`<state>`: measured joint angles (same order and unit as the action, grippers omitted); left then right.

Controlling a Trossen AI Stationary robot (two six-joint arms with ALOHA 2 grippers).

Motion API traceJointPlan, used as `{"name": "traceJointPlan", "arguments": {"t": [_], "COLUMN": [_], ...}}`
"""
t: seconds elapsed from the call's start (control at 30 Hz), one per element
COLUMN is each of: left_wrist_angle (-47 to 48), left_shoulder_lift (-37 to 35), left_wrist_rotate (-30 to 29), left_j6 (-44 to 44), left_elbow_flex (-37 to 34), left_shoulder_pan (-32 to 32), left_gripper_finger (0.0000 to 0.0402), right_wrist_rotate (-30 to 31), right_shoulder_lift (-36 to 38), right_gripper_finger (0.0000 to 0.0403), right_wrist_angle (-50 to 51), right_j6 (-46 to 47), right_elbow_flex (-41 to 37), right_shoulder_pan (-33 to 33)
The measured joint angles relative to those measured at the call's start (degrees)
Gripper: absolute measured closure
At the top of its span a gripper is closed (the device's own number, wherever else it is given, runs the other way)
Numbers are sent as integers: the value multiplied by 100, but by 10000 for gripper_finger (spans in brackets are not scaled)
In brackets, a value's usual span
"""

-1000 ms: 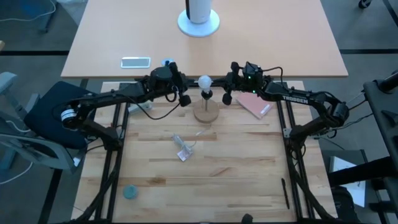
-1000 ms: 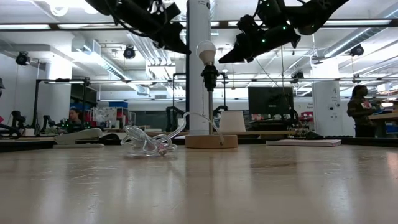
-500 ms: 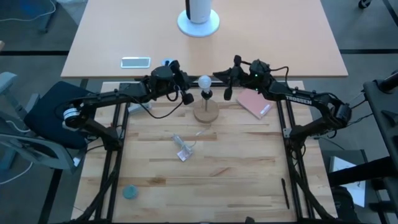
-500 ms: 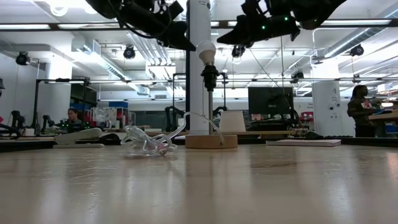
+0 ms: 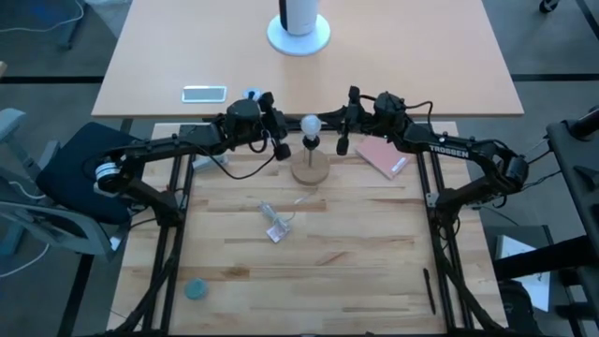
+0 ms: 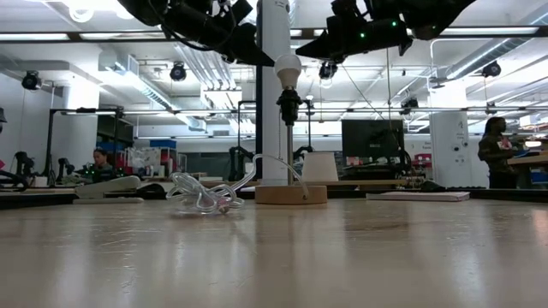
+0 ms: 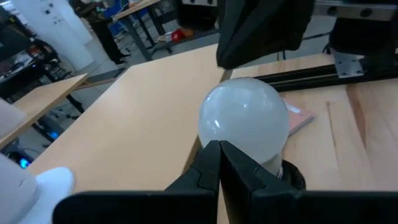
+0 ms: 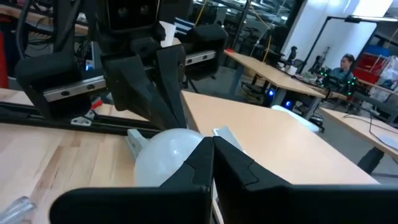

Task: Screw lightbulb
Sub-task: Insert the lightbulb on the desk lamp

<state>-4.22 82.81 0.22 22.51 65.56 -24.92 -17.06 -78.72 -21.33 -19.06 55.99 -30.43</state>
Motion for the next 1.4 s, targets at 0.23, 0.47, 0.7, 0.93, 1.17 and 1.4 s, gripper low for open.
{"name": "traceJointPlan", "arguments": {"t": [0.23, 0.47, 0.7, 0.93, 1.17, 1.4], "left_wrist_angle": [6, 29, -45, -67, -36, 55], "left_shoulder_lift": [2, -48, -160, -171, -199, -186], "left_wrist_rotate": [53, 47, 47, 45, 46, 73], "left_j6": [-14, -52, -52, -52, -51, -52], "left_elbow_flex": [0, 0, 0, 0, 0, 0], "left_shoulder_pan": [12, 37, 53, 122, 218, 281], "left_gripper_finger": [401, 401, 401, 401, 401, 401], "right_wrist_rotate": [-10, -11, -142, 190, 385, 812], "right_shoulder_lift": [0, -4, -11, 22, 216, 195], "right_gripper_finger": [401, 401, 401, 401, 401, 401], "right_wrist_angle": [47, 135, 145, 170, 400, 825], "right_j6": [-3, -1, -12, -14, 145, 97], "right_elbow_flex": [0, 0, 0, -2, -11, -12], "right_shoulder_pan": [21, 21, 80, 80, 80, 71]}}
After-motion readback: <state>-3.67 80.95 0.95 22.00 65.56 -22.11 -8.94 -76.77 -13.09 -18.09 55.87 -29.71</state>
